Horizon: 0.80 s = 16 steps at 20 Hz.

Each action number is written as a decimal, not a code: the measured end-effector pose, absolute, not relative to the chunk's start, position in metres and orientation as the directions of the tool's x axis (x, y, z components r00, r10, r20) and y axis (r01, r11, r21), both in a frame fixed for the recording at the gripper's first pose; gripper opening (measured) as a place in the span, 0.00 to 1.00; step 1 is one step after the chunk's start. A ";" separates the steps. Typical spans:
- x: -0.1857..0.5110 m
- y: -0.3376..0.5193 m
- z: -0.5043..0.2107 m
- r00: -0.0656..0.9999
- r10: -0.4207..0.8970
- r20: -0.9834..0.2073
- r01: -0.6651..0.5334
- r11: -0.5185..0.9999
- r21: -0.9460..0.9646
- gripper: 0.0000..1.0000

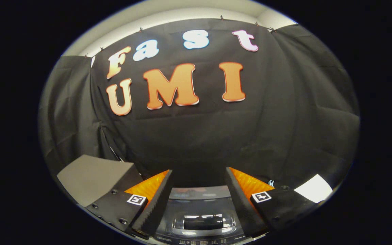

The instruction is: Put the clothes into the washing machine and then close the washing machine lid.

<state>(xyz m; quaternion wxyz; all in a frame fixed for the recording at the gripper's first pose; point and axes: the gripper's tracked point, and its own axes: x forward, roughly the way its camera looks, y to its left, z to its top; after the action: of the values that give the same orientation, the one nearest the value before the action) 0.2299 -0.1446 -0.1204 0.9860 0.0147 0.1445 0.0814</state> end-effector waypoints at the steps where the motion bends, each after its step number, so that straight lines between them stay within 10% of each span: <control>1: 0.225 -0.143 -0.106 0.950 0.175 -0.259 -0.166 0.985 0.054 0.97; 16: 0.150 -0.181 -0.009 0.984 0.127 -0.121 -0.124 0.992 0.034 0.97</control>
<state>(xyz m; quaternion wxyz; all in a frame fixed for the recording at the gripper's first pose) 0.1505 -0.1812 -0.0088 0.9960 0.0129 0.0617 0.0630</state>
